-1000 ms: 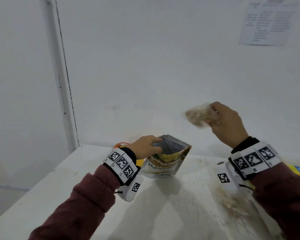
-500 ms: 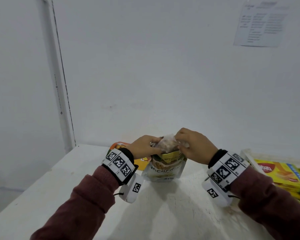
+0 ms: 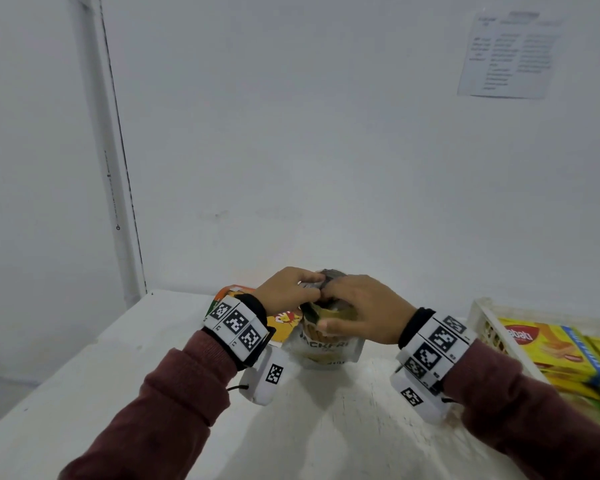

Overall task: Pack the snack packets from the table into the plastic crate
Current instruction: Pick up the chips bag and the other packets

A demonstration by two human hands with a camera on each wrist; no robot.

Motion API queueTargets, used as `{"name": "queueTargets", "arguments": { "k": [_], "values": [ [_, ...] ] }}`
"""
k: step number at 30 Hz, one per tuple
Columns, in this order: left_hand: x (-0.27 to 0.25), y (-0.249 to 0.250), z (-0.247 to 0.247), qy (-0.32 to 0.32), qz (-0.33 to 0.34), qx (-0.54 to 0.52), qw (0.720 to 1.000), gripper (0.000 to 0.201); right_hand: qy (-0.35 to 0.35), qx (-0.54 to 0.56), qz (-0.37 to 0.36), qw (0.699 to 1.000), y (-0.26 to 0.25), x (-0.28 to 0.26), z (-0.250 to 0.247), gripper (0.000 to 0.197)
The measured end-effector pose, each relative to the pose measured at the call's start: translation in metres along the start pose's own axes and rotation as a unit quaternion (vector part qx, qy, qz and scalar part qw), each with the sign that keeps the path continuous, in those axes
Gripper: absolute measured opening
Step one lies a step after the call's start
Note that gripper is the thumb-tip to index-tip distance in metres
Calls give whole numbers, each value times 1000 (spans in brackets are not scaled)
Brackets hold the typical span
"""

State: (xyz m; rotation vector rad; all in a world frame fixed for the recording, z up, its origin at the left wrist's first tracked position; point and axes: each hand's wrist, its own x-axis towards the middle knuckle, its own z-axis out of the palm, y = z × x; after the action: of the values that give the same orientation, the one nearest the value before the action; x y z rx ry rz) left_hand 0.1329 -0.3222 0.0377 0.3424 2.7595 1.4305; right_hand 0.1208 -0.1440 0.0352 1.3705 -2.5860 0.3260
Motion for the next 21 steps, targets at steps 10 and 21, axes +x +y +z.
{"name": "queueTargets", "arguments": {
  "k": [10, 21],
  "values": [
    [-1, 5, 7, -1, 19, 69, 997, 48, -205, -211, 120, 948, -4, 18, 12, 30],
    [5, -3, -2, 37, -14, 181, 983, 50, 232, -54, -22, 971, 43, -23, 16, 48]
  ]
}}
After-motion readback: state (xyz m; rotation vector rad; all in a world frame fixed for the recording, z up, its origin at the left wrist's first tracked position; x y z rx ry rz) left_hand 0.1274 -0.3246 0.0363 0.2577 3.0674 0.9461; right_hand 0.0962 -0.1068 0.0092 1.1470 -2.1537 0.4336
